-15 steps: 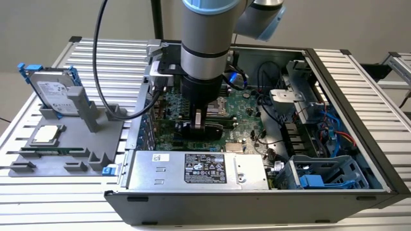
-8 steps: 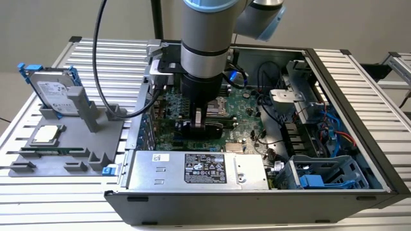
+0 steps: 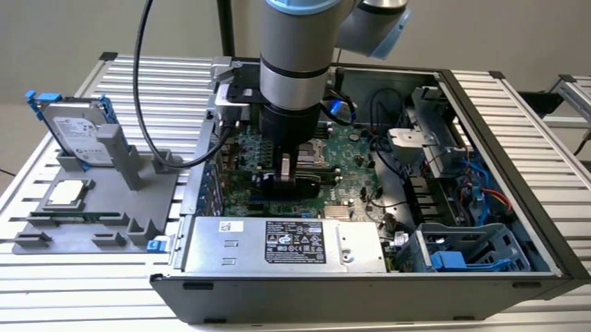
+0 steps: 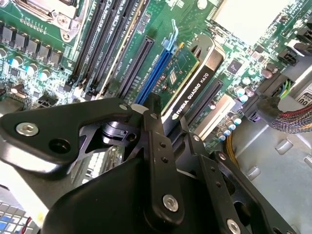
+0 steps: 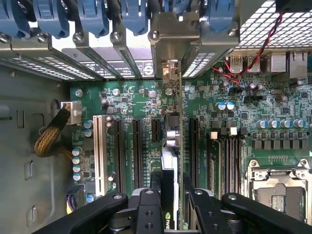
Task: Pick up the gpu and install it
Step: 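Insert the gpu into the slot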
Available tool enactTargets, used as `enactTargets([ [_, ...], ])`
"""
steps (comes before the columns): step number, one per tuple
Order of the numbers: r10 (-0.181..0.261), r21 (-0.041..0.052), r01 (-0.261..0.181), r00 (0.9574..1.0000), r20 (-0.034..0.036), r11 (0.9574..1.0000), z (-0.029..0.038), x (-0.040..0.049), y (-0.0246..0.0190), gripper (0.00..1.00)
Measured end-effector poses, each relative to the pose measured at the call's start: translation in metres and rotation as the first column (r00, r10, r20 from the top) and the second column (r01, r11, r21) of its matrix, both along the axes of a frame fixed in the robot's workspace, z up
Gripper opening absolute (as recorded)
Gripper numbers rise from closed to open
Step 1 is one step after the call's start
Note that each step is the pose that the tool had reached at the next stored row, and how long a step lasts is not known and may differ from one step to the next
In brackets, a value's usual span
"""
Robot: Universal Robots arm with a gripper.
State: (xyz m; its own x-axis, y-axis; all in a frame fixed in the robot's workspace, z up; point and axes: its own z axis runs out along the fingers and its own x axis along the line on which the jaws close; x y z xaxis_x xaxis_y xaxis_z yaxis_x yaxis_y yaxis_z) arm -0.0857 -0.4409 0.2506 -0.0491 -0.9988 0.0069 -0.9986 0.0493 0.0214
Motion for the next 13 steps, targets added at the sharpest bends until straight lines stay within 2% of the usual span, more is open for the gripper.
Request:
enactTargets([
  [7, 0.005, 0.0020, -0.005, 1.0000, -0.0001, 1.0000, -0.0007, -0.0002, 0.0021, 0.00],
  [13, 0.005, 0.0026, -0.005, 1.0000, 0.0000, 1.0000, -0.0009, -0.0004, 0.0022, 0.00],
])
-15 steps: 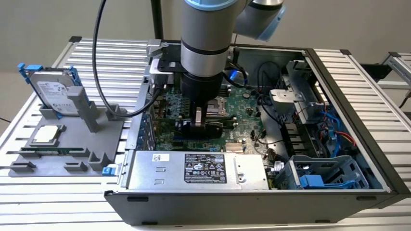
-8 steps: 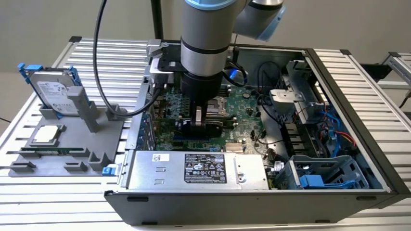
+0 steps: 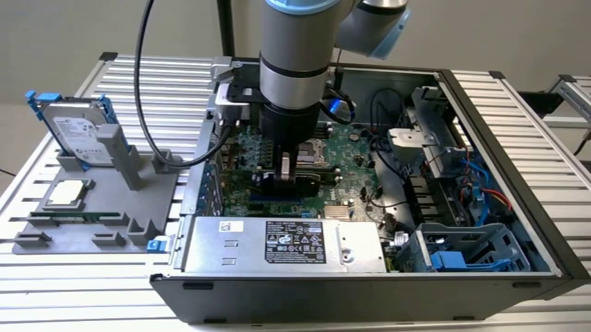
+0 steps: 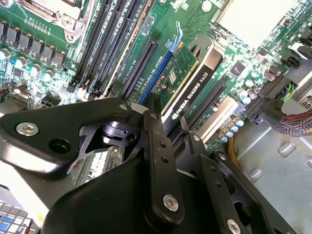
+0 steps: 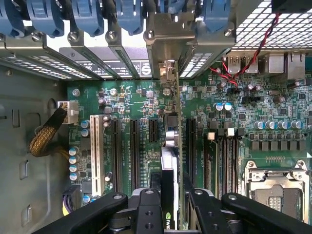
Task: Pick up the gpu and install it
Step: 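Insert the gpu into the slot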
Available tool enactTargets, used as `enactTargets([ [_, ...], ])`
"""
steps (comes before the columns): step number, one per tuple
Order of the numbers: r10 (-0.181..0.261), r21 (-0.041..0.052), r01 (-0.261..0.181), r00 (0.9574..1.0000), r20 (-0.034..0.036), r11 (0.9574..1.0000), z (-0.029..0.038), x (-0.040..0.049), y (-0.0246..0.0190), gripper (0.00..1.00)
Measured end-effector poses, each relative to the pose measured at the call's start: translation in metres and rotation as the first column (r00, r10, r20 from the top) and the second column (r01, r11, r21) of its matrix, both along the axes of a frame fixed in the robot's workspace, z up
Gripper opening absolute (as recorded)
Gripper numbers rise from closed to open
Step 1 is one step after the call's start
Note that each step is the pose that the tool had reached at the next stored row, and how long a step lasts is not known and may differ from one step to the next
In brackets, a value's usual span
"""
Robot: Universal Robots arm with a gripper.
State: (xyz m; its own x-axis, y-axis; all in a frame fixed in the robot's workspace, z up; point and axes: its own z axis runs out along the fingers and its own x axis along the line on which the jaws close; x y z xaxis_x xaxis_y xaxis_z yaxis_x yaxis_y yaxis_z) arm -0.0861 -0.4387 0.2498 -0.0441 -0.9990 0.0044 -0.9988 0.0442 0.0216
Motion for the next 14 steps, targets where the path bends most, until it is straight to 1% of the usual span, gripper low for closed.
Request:
enactTargets([
  [5, 0.000, 0.0000, 0.000, 1.0000, 0.0001, 1.0000, -0.0004, 0.0000, 0.0005, 0.00],
  [10, 0.000, -0.0005, 0.000, 1.0000, -0.0001, 1.0000, -0.0036, 0.0000, 0.0008, 0.00],
  [14, 0.000, -0.0003, 0.000, 1.0000, -0.0001, 1.0000, -0.0043, 0.0000, 0.0010, 0.00],
])
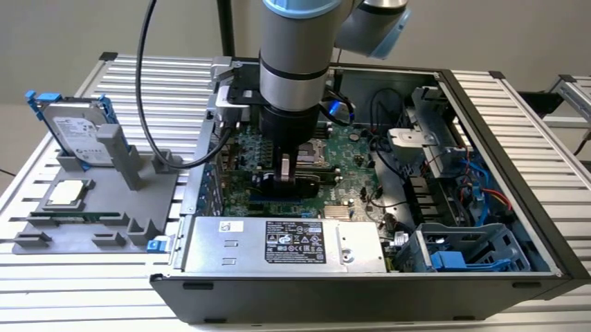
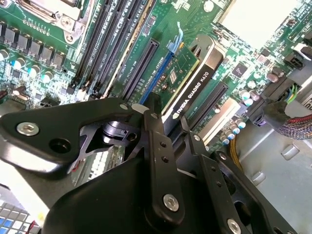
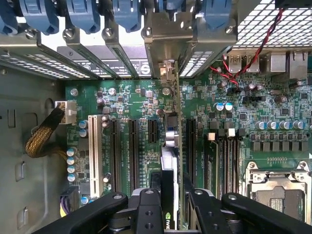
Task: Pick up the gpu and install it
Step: 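Insert the gpu into the slot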
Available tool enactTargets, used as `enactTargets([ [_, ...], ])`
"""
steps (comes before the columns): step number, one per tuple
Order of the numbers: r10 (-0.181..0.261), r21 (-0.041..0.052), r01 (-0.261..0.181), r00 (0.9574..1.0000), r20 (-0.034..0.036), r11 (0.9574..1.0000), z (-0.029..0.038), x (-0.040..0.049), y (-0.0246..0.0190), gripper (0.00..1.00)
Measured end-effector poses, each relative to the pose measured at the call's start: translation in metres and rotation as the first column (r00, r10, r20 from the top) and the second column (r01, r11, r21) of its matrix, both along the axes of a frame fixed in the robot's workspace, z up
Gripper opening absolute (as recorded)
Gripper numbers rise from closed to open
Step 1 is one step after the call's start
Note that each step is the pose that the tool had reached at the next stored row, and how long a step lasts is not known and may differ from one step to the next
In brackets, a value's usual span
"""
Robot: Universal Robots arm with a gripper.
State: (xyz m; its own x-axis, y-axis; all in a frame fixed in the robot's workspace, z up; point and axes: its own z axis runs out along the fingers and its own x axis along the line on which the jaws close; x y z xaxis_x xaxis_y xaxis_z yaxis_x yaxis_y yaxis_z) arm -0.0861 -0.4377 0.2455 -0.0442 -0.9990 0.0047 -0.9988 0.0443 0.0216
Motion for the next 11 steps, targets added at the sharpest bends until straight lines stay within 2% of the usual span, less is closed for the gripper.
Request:
enactTargets([
  [11, 0.000, 0.0001, 0.000, 1.0000, 0.0001, 1.0000, -0.0010, 0.0000, 0.0000, 0.00],
])
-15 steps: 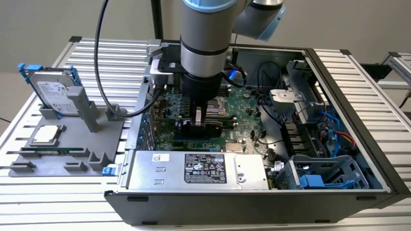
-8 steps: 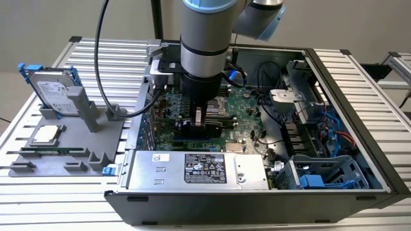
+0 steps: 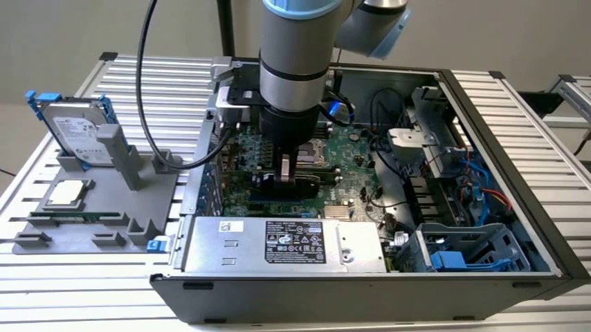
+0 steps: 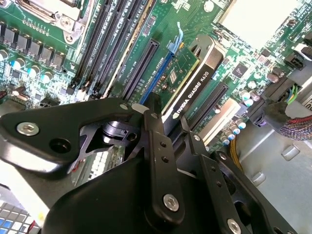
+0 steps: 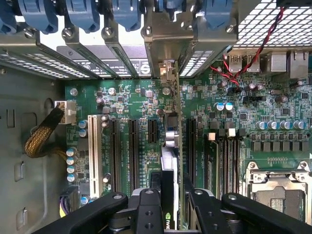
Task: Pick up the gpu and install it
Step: 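Insert the gpu into the slot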
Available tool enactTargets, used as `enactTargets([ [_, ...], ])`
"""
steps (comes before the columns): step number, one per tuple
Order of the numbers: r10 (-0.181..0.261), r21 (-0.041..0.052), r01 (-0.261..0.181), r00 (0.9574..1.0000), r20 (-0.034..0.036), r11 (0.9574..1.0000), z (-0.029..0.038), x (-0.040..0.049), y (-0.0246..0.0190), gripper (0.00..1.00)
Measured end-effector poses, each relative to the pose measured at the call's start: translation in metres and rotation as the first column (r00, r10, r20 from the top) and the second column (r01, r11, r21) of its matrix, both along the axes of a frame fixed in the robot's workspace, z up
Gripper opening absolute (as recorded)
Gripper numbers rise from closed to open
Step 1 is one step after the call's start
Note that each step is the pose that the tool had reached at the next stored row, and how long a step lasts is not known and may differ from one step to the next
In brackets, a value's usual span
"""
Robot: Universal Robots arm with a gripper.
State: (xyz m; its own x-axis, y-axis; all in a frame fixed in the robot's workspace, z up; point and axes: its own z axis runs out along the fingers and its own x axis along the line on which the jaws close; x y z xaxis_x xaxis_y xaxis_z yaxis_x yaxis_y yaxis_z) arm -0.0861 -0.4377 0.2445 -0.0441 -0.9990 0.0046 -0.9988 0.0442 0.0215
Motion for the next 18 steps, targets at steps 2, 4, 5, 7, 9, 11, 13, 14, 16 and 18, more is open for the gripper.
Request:
enactTargets([
  [2, 0.000, 0.0002, 0.000, 1.0000, 0.0001, 1.0000, -0.0007, 0.0000, 0.0000, 0.00],
  [4, 0.000, -0.0001, 0.000, 1.0000, -0.0001, 1.0000, -0.0013, 0.0000, 0.0000, 0.00],
  [5, 0.000, -0.0002, 0.000, 1.0000, -0.0002, 1.0000, -0.0016, 0.0000, 0.0000, 0.00],
  [7, 0.000, -0.0003, 0.000, 1.0000, -0.0002, 1.0000, -0.0020, 0.0000, 0.0000, 0.00],
  [9, 0.000, 0.0001, 0.000, 1.0000, -0.0001, 1.0000, -0.0025, 0.0000, 0.0000, 0.00],
  [11, 0.000, -0.0001, 0.000, 1.0000, -0.0002, 1.0000, -0.0026, 0.0000, 0.0000, 0.00],
  [13, 0.000, 0.0001, 0.000, 1.0000, 0.0000, 1.0000, -0.0031, 0.0000, 0.0000, 0.00],
  [14, 0.000, 0.0001, 0.000, 1.0000, 0.0000, 1.0000, -0.0031, 0.0000, 0.0000, 0.00],
  [16, 0.000, 0.0003, 0.000, 1.0000, 0.0000, 1.0000, -0.0032, -0.0001, -0.0003, 0.00],
  [18, 0.000, 0.0003, 0.000, 1.0000, 0.0000, 1.0000, -0.0032, 0.0000, -0.0005, 0.00],
])
